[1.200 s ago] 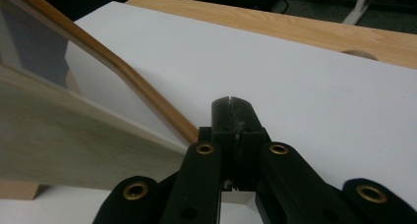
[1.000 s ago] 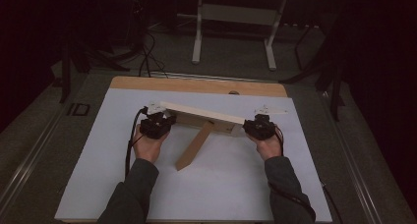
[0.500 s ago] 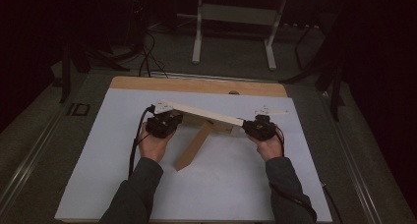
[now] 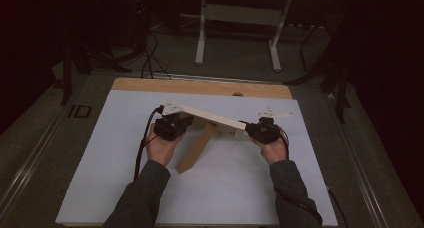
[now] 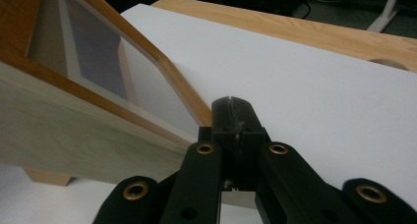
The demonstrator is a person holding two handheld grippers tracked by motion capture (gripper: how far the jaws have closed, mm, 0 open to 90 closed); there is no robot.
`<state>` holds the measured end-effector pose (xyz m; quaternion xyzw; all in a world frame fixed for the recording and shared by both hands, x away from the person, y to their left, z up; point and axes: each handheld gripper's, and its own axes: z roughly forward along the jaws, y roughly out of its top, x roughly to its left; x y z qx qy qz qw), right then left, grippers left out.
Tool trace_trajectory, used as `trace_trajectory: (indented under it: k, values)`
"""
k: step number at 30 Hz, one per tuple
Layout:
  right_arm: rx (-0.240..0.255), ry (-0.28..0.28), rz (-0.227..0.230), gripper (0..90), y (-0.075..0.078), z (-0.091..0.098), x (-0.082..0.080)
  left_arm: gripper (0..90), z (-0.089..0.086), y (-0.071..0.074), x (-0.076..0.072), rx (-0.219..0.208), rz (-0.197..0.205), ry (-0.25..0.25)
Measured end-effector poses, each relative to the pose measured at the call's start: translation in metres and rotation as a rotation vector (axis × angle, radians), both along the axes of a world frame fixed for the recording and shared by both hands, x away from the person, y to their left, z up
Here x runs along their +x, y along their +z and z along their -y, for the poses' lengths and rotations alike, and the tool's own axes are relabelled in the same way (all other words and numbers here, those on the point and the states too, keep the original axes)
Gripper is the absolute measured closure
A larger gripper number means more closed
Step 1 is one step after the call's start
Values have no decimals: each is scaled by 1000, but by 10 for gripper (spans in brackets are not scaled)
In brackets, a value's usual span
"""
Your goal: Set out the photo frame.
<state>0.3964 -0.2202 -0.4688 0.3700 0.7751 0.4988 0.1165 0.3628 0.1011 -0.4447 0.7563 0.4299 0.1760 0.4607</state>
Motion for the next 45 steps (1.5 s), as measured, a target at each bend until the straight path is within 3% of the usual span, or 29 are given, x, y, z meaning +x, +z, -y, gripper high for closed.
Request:
trace_trajectory:
  k: [17, 45]
  values:
    - [12, 47, 11, 899, 6, -4, -5, 900, 15, 13, -6, -5, 33, -47]
    - [21, 154, 50, 900, 17, -19, -23, 900, 21, 17, -6, 7, 32, -77]
